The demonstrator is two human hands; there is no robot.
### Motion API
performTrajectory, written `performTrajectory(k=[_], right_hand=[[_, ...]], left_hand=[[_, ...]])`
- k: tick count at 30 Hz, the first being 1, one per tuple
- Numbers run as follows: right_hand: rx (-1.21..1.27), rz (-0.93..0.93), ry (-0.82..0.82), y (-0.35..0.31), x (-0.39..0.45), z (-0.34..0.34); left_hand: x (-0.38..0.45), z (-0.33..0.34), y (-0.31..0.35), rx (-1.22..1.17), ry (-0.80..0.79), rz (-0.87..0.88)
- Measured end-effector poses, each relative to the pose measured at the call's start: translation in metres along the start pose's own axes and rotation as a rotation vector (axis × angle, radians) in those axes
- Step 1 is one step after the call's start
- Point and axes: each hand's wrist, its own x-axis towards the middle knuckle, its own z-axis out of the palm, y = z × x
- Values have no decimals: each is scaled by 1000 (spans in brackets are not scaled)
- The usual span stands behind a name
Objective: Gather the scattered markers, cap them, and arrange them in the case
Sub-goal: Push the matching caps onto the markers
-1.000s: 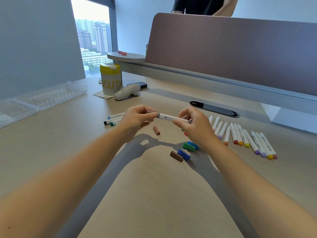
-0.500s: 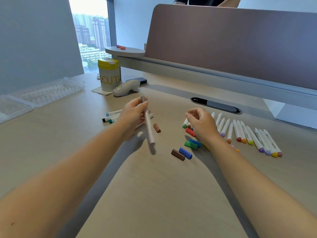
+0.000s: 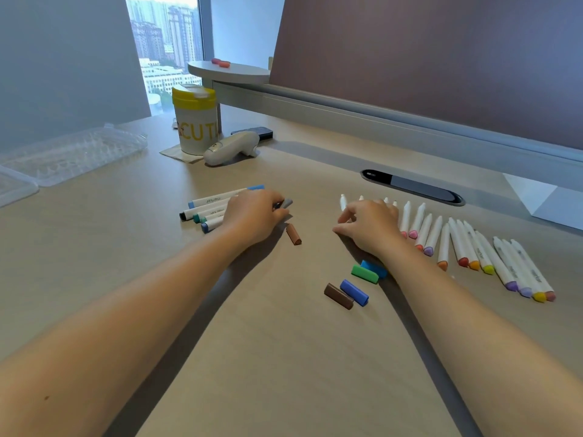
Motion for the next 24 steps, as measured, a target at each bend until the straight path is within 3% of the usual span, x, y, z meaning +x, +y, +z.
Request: performTrajectory(k=[7,13,19,24], right_hand=[[236,-41,24,-5,0,-2],[388,-62,62,0,-11,-15],[541,-64,127,18,-42,-33],[540,-39,174,40,-67,-39]], left_hand=[[8,1,-8,268,36,13],[-8,-8,9,58,46,119],[-37,-6,54,-51,-114,274],[-47,6,87,-44,-250,279]])
